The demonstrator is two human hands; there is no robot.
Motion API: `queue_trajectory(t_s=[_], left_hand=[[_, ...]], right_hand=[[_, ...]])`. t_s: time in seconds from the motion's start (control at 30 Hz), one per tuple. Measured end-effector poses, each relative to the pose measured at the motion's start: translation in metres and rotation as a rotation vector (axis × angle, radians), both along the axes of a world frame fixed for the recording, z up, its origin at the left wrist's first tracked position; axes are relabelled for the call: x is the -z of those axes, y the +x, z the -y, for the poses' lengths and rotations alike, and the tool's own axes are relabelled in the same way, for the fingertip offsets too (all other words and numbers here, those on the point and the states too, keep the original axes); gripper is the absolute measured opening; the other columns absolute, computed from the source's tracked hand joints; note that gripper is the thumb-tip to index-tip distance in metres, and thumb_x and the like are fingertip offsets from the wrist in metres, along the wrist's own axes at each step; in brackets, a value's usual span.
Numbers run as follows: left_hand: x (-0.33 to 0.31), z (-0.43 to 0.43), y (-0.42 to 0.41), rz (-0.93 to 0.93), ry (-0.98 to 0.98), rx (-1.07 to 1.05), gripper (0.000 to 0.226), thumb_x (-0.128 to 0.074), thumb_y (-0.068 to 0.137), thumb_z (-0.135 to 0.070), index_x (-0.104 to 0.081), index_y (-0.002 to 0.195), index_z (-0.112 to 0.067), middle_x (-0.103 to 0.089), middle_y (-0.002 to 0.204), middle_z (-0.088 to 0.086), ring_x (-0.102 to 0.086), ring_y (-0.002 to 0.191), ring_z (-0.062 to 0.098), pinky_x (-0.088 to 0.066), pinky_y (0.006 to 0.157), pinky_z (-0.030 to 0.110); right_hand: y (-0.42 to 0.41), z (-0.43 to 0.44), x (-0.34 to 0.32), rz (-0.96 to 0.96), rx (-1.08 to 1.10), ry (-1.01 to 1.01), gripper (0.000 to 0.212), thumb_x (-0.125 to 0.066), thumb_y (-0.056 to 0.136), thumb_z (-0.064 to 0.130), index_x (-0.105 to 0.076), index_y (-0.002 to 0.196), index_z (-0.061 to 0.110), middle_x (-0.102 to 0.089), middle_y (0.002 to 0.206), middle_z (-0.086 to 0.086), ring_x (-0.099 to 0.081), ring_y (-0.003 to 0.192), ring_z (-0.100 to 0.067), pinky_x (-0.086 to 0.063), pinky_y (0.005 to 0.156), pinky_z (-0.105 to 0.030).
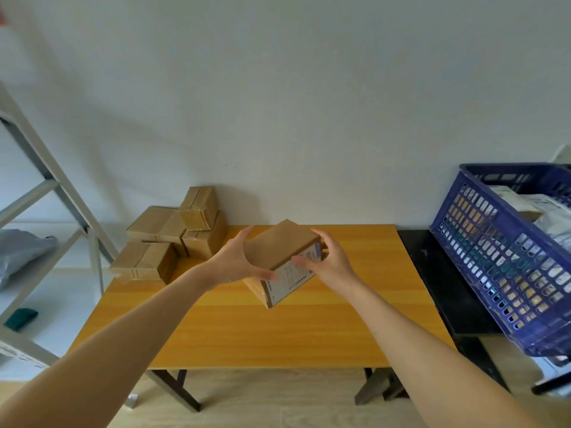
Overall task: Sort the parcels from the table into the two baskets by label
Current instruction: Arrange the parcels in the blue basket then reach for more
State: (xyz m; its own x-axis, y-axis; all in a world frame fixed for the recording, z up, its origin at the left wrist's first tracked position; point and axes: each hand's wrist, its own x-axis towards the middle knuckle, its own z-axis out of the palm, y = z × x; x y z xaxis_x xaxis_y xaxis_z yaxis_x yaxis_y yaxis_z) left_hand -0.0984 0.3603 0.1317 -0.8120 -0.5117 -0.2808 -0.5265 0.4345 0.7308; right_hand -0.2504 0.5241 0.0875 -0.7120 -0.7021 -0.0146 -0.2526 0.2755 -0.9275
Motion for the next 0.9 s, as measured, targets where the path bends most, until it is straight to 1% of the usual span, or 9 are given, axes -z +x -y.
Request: queue_trajectory(t_s=[0.1,0.2,0.3,0.4,0.5,0.57,0.67,0.77,0.9], left_hand=[[-0.005,0.003,0.011,0.063,-0.081,0.061,0.13,-0.092,0.052,-0.042,-0.006,0.15,-0.041,-0.031,0.139,0.004,-0.037,0.126,0.026,-0.042,0.105,0.052],[-0.01,0.007,0.015,0.01,-0.011,0.062,0.123,-0.09,0.056,-0.039,-0.009,0.149,-0.04,-0.04,0.132,0.004,-0.045,0.12,0.025,-0.047,0.101,0.047],[-0.017,0.007,0.018,-0.108,0.132,0.022,0.106,-0.084,0.071,-0.019,-0.015,0.15,-0.035,-0.047,0.117,-0.001,-0.053,0.109,0.022,-0.051,0.092,0.04],[-0.02,0.002,0.019,-0.174,0.15,0.003,0.1,-0.081,0.075,-0.018,-0.017,0.15,-0.033,-0.042,0.132,0.003,-0.052,0.108,0.021,-0.05,0.096,0.043],[-0.019,-0.003,0.021,-0.274,0.19,-0.076,0.112,-0.084,0.068,-0.031,-0.011,0.153,-0.029,-0.036,0.144,0.006,-0.049,0.118,0.022,-0.041,0.105,0.044],[-0.018,-0.005,0.022,-0.359,0.279,-0.143,0.125,-0.083,0.058,-0.041,-0.005,0.154,-0.029,-0.024,0.155,0.009,-0.034,0.137,0.028,-0.029,0.113,0.048],[-0.013,-0.012,0.023,-0.41,0.406,-0.199,0.134,-0.082,0.053,-0.046,0.004,0.154,-0.032,-0.014,0.16,0.008,-0.021,0.145,0.028,-0.02,0.115,0.053],[-0.001,-0.021,0.027,-0.436,0.592,-0.226,0.148,-0.088,0.042,-0.056,0.009,0.152,-0.036,-0.019,0.159,0.009,-0.027,0.143,0.033,-0.026,0.109,0.062],[0.01,-0.033,0.027,-0.496,0.759,-0.195,0.152,-0.097,0.032,-0.046,0.001,0.148,-0.049,-0.029,0.153,0.008,-0.036,0.137,0.035,-0.036,0.102,0.064]], right_hand=[[0.009,0.002,-0.005,0.011,-0.004,0.005,0.075,-0.082,0.066,0.054,-0.046,0.128,0.033,-0.056,0.118,0.001,-0.055,0.108,-0.014,-0.056,0.08,-0.031],[0.019,0.003,-0.01,0.075,0.017,-0.038,0.061,-0.077,0.074,0.052,-0.05,0.123,0.027,-0.062,0.108,0.006,-0.057,0.102,-0.008,-0.054,0.075,-0.026],[0.023,0.005,-0.014,0.277,0.063,-0.109,0.045,-0.066,0.08,0.061,-0.056,0.107,0.026,-0.066,0.104,-0.005,-0.062,0.105,-0.026,-0.055,0.082,-0.042],[0.024,0.008,-0.02,0.434,0.132,-0.07,0.039,-0.052,0.089,0.061,-0.055,0.104,0.026,-0.063,0.102,-0.009,-0.062,0.101,-0.029,-0.053,0.09,-0.053],[0.026,0.008,-0.025,0.565,0.264,-0.071,0.032,-0.053,0.091,0.054,-0.057,0.101,0.024,-0.062,0.099,-0.007,-0.061,0.101,-0.028,-0.052,0.091,-0.052],[0.027,0.007,-0.027,0.689,0.334,-0.113,0.035,-0.055,0.09,0.05,-0.058,0.102,0.018,-0.062,0.097,-0.009,-0.062,0.099,-0.029,-0.053,0.088,-0.05],[0.03,0.005,-0.03,0.848,0.386,-0.2,0.028,-0.053,0.091,0.043,-0.059,0.094,0.016,-0.064,0.096,-0.011,-0.061,0.093,-0.029,-0.053,0.087,-0.049],[0.03,0.004,-0.033,0.9,0.398,-0.228,0.025,-0.049,0.092,0.039,-0.059,0.086,0.016,-0.062,0.093,-0.012,-0.058,0.09,-0.03,-0.05,0.091,-0.051],[0.035,0.005,-0.037,0.897,0.356,-0.199,0.029,-0.045,0.094,0.039,-0.06,0.085,0.016,-0.062,0.092,-0.012,-0.056,0.088,-0.029,-0.046,0.095,-0.052]])
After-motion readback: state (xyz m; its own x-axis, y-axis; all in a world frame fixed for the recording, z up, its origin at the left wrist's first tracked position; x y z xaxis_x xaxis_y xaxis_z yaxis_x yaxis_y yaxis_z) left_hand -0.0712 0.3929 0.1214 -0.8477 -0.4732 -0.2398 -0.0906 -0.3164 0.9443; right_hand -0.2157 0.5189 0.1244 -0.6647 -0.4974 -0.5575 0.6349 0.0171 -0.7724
